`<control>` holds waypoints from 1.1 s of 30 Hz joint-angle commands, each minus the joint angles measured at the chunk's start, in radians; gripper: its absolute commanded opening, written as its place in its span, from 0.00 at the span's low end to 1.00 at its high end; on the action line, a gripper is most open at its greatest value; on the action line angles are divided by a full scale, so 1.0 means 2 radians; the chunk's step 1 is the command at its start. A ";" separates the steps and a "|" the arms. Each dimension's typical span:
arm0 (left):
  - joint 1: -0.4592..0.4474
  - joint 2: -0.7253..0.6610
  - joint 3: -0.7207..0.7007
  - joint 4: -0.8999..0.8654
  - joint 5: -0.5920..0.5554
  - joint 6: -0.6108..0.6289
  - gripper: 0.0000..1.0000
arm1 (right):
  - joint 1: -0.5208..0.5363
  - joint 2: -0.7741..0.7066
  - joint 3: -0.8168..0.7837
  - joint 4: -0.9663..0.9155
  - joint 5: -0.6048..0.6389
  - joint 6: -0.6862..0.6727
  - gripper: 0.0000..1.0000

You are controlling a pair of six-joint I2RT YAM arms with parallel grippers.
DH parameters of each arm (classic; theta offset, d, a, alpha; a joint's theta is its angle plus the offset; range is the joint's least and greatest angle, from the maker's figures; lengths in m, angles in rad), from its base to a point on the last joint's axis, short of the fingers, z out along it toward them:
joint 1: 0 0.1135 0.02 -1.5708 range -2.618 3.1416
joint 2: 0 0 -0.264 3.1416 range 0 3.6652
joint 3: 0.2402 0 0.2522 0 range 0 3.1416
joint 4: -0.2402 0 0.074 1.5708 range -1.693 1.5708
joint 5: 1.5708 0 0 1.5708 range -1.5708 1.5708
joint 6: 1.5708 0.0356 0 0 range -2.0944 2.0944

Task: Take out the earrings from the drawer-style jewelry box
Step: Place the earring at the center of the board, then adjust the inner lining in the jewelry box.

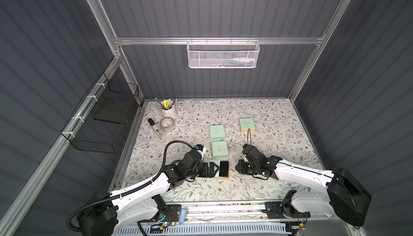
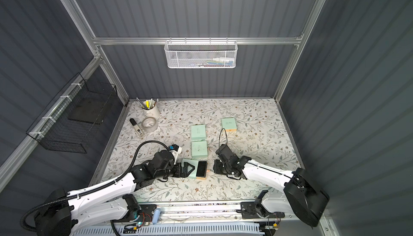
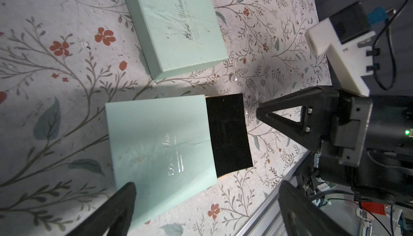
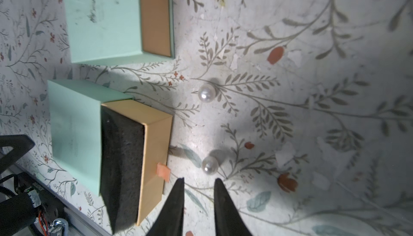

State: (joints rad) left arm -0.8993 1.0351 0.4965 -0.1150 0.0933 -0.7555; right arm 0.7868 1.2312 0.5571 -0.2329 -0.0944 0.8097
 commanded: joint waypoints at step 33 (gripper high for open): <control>0.015 -0.031 0.010 -0.037 -0.022 0.012 1.00 | 0.071 0.149 0.158 -0.060 0.022 -0.039 0.17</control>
State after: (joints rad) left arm -0.8753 0.9718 0.4984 -0.1871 0.0509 -0.7483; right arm 0.9237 1.5120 0.8528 -0.3443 -0.0460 0.7464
